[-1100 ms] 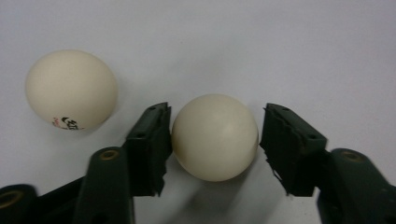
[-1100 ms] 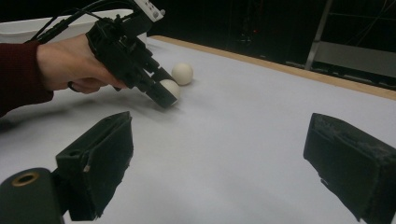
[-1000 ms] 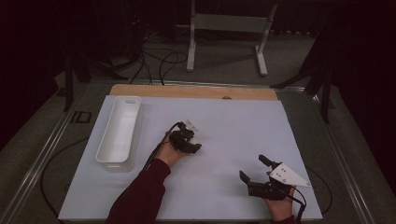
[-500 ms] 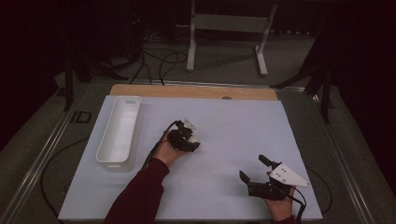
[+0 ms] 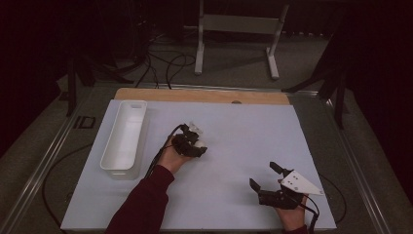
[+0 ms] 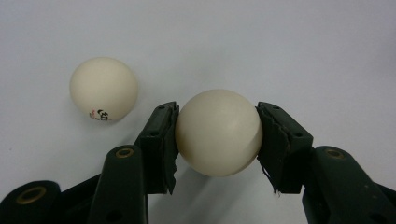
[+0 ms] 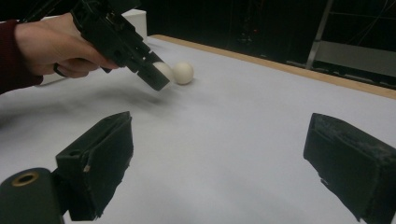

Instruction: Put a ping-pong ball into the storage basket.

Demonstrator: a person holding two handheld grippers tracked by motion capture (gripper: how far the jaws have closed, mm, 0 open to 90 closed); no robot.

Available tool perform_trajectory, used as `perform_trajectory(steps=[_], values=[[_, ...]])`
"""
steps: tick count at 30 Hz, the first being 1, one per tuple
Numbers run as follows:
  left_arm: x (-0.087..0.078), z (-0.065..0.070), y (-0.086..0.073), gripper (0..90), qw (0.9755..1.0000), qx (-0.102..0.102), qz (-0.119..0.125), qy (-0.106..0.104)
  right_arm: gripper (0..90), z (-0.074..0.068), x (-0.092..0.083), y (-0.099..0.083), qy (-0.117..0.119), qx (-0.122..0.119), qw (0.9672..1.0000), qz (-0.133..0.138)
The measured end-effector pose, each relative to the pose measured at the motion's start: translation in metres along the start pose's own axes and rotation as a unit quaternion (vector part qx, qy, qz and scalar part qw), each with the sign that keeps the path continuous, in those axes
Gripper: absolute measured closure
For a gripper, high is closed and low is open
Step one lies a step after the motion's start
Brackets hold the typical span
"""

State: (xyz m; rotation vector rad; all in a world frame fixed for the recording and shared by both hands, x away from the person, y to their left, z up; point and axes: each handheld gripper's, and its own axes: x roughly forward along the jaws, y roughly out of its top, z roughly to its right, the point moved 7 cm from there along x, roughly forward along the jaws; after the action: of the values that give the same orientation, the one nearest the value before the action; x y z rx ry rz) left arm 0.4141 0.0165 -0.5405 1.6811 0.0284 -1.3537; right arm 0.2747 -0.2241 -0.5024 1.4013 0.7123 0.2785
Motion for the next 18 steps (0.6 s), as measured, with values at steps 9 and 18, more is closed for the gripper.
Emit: perform_trajectory(steps=[9, 18], values=[[-0.008, 0.000, 0.003, 51.1, 0.9999, -0.008, 0.007, 0.000, 8.1, 0.000, 0.000, 0.000, 0.001, 0.000, 1.0000, 0.000], [-0.017, -0.002, 0.005, 51.2, 0.9998, -0.016, 0.013, 0.002, 8.1, 0.000, 0.000, 0.000, 0.001, 0.000, 1.0000, 0.000]])
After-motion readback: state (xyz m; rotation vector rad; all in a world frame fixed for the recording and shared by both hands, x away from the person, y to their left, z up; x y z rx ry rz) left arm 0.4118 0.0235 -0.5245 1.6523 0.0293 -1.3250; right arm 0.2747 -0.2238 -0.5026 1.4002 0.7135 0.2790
